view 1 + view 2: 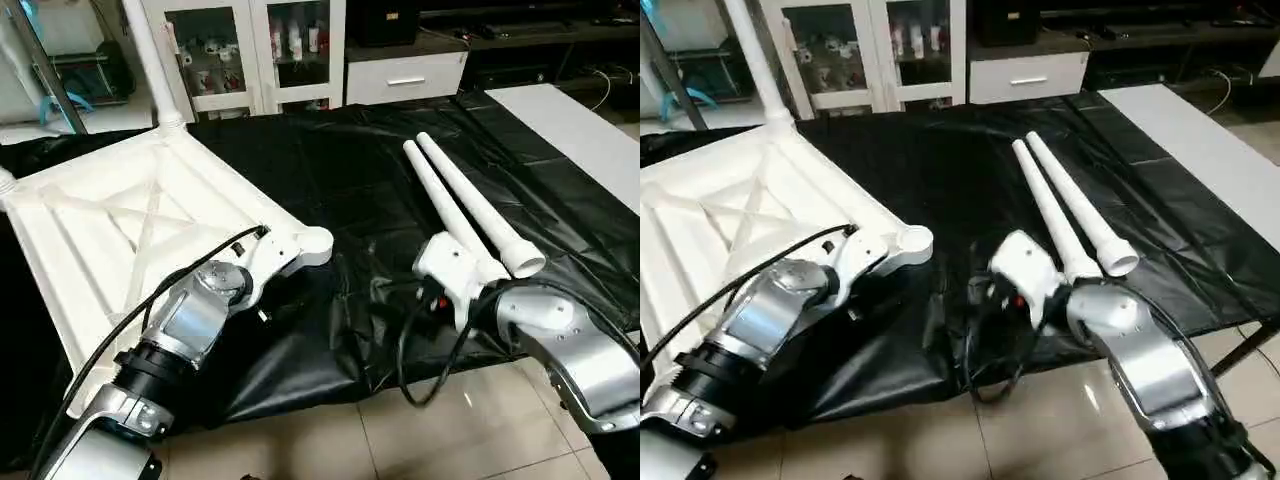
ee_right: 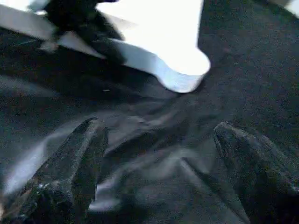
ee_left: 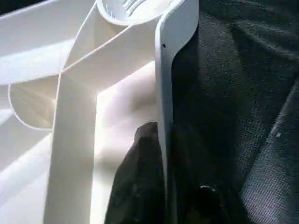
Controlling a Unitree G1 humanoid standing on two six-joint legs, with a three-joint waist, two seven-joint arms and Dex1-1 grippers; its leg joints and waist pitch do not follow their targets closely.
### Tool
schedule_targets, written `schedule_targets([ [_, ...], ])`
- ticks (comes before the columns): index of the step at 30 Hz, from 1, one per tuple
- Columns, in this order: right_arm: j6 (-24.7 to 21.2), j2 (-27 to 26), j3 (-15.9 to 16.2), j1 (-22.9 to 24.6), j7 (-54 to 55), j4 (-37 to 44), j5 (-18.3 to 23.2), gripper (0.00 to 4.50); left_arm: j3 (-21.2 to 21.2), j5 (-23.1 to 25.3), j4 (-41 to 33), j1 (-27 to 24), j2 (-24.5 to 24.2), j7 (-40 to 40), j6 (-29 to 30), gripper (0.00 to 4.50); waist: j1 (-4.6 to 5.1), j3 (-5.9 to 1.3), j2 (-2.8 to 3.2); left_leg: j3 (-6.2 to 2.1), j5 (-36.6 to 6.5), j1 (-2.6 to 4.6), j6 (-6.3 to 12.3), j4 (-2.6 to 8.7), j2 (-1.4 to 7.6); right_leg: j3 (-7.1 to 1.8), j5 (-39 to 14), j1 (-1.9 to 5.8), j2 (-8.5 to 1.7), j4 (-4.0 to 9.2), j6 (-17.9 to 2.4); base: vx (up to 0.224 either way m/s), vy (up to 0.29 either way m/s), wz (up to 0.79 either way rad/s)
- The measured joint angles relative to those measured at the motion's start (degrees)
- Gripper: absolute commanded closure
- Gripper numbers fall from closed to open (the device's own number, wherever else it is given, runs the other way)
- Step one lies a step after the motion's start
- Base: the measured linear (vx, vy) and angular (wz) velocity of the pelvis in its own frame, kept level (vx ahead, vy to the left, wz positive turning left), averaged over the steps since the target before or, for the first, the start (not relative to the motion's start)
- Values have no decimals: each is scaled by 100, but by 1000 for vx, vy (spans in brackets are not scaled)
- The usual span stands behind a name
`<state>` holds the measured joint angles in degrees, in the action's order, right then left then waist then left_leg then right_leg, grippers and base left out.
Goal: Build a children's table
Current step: Rotate table base
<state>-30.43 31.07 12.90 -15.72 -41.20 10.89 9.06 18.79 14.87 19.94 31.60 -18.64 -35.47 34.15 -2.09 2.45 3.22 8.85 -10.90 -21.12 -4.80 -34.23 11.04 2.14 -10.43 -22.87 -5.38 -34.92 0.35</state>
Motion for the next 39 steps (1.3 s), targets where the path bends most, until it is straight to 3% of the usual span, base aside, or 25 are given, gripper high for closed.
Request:
schedule_targets([
  [4,2,-26,-6,7,85,-8,-22,54,71,137,182,-99,-227,167,-357,351,71,1,0,-5,0,-4,-2,6,2,8,-3,-1,11,-3,16,0,0,0],
  [5,2,-33,-7,9,92,-9,-23,54,69,135,193,-117,-288,167,-417,379,84,1,0,-10,0,-1,-3,9,3,9,-14,-1,14,-3,36,0,0,0],
  [10,67,-67,-8,8,119,-35,-23,54,-9,52,397,-139,-516,128,-735,405,173,1,0,-19,1,3,-5,21,3,9,-16,-5,18,-4,41,0,0,0],
  [18,81,-80,-13,4,136,-42,-26,54,-155,-112,502,-181,-831,-81,-980,420,245,5,-9,-19,0,0,-5,23,6,7,2,-21,16,-3,12,0,0,0],
  [22,113,-66,-24,3,138,-46,-49,54,-248,-287,211,-513,-1326,-442,-1254,423,317,9,-14,-17,-3,-5,-7,48,8,11,0,-30,21,0,14,0,0,0],
  [28,125,-63,-66,2,144,-66,-70,54,-438,-429,-299,-914,-1678,-731,-1164,427,291,16,-25,-9,-3,2,-8,56,16,14,-4,-38,20,6,18,0,0,0],
  [29,126,-67,-65,1,145,-71,-69,54,-470,-467,-404,-961,-1699,-783,-1068,375,286,20,-31,-8,-3,5,-8,56,15,14,-4,-39,19,8,18,0,0,0],
  [34,126,-113,-66,-1,149,-114,-69,54,-643,-674,-846,-1128,-1789,-901,-452,331,221,29,-51,-5,-2,7,-9,55,10,12,-2,-39,15,2,16,0,0,0],
  [39,126,-126,-66,-56,142,-210,-64,54,-955,-956,-1324,-1170,-1805,-993,-300,300,131,36,-64,0,0,5,-10,40,14,8,-2,-35,13,-2,15,0,0,0],
])
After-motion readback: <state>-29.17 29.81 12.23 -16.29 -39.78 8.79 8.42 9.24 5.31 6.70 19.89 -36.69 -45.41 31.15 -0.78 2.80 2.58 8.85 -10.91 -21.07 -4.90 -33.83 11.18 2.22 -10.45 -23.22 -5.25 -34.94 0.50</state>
